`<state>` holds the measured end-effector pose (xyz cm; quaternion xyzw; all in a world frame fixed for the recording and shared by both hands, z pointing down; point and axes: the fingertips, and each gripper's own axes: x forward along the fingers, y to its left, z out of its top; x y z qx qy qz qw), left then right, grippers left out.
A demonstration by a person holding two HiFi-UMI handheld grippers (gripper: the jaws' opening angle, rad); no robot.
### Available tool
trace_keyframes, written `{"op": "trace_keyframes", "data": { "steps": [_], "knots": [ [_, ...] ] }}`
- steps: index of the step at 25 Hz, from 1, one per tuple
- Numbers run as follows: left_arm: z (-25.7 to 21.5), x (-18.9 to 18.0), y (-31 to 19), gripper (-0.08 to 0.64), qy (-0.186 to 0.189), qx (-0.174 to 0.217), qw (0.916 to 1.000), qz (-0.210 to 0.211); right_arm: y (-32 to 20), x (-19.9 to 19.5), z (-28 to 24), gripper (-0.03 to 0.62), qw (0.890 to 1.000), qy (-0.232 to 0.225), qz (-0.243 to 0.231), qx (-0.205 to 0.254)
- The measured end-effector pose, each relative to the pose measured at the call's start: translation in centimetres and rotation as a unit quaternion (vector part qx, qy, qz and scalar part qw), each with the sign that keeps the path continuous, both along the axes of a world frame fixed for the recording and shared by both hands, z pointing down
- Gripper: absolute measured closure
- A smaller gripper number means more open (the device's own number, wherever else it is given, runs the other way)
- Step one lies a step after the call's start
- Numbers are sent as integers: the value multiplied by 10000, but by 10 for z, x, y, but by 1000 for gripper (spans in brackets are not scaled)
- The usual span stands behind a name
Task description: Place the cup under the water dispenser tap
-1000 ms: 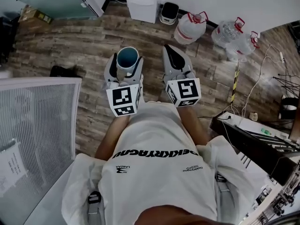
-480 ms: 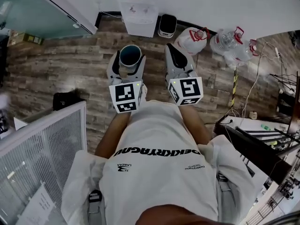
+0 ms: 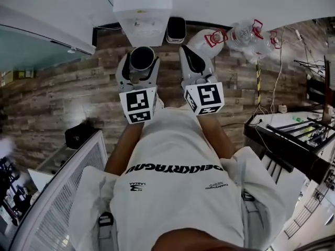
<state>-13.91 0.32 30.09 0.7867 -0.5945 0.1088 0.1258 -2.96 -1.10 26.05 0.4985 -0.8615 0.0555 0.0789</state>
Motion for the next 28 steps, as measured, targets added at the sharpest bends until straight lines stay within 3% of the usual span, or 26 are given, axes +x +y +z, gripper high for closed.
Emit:
{"op": "trace_keyframes", "data": {
  "steps": [12, 28],
  "knots": [
    [45, -4, -55, 199, 152, -342, 9991, 219, -45, -11, 47, 592, 9988, 234, 87, -411],
    [174, 16, -147, 199, -204, -827, 9964, 46, -128, 12, 172, 592, 9962, 153, 151, -838]
  ]
}}
